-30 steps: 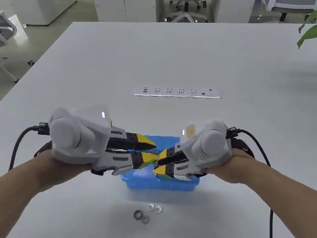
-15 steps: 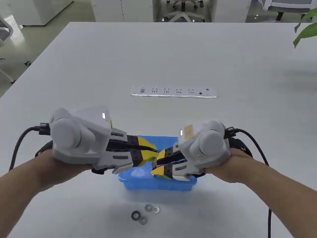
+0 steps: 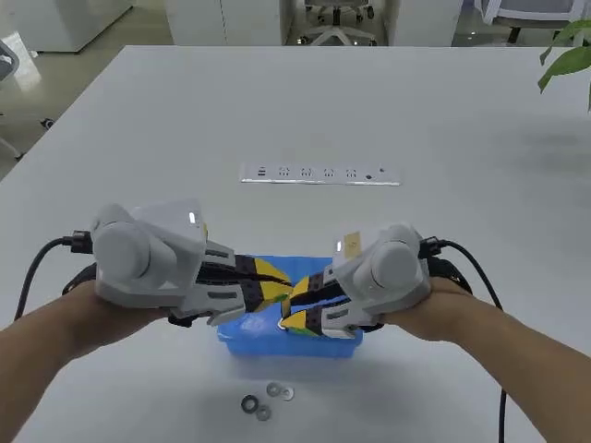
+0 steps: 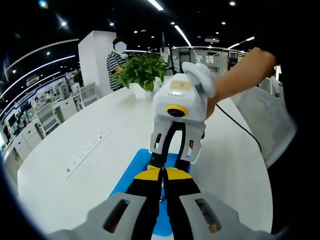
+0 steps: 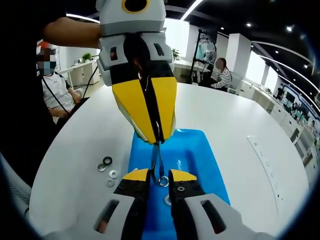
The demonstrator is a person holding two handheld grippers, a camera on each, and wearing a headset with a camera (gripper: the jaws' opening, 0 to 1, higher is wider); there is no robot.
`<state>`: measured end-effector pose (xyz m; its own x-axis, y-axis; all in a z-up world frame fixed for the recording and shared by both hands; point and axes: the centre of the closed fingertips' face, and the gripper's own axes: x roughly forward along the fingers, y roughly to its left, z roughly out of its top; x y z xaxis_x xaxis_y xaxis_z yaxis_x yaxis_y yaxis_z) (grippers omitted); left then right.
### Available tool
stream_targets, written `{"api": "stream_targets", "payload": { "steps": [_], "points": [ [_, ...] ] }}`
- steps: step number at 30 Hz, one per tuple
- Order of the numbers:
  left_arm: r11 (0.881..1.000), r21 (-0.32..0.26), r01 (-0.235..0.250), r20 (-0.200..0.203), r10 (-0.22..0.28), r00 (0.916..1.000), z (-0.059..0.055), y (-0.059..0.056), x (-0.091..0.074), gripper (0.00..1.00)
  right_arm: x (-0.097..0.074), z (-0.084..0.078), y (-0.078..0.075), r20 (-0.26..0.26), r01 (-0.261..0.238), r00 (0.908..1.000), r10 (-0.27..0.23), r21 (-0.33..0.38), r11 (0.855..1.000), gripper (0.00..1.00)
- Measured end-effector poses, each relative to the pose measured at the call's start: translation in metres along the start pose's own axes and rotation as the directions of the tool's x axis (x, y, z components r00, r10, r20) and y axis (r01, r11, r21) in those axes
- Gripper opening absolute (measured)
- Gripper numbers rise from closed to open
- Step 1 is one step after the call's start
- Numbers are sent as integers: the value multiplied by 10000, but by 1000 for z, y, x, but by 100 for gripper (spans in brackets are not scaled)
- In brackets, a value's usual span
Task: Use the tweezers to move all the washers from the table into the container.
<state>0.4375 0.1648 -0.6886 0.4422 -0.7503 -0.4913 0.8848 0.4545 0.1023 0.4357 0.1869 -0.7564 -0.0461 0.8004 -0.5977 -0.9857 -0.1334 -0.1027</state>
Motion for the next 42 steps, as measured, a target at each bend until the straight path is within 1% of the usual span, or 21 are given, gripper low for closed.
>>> {"api": "stream_targets", "payload": {
  "steps": [6,8,15,20,24,29,32,35,36,40,42],
  "points": [
    [10000,-20,-8,47,8,10000,2,0,-2,5,-8,0,0,-61,176,9998,-175,246,9995,20],
    [10000,1,7,48,-7,10000,4,-2,-3,5,-12,1,0,-60,276,9996,-275,327,9991,22],
    [10000,29,-41,57,41,10000,7,-4,-9,5,-26,8,0,15,628,9980,-630,610,9962,27],
    [9999,66,-91,74,90,9999,12,-8,-14,5,-38,8,3,-81,856,9963,-852,749,9935,29],
    [9998,87,-154,102,154,9998,15,-8,-20,5,-46,6,6,-222,1050,9944,-1034,853,9908,32],
    [9995,147,-275,98,274,9996,19,-7,-27,5,-60,4,8,-407,1466,9889,-1429,1105,9830,37],
    [9992,219,-329,65,328,9994,21,-8,-31,5,-66,2,11,-514,1635,9861,-1580,1293,9780,41],
    [9991,238,-362,79,361,9993,26,-9,-35,5,-72,-1,15,-637,1802,9829,-1726,1424,9733,45],
    [9988,307,-387,31,386,9992,27,-10,-36,5,-75,-2,16,-673,1903,9810,-1821,1498,9702,46],
    [9983,355,-456,43,455,9990,33,-12,-42,5,-83,-5,19,-762,2207,9747,-2103,1764,9593,51],
    [9983,338,-478,24,478,9989,36,-13,-45,5,-86,-7,21,-787,2262,9734,-2150,1839,9566,53]
  ]
}}
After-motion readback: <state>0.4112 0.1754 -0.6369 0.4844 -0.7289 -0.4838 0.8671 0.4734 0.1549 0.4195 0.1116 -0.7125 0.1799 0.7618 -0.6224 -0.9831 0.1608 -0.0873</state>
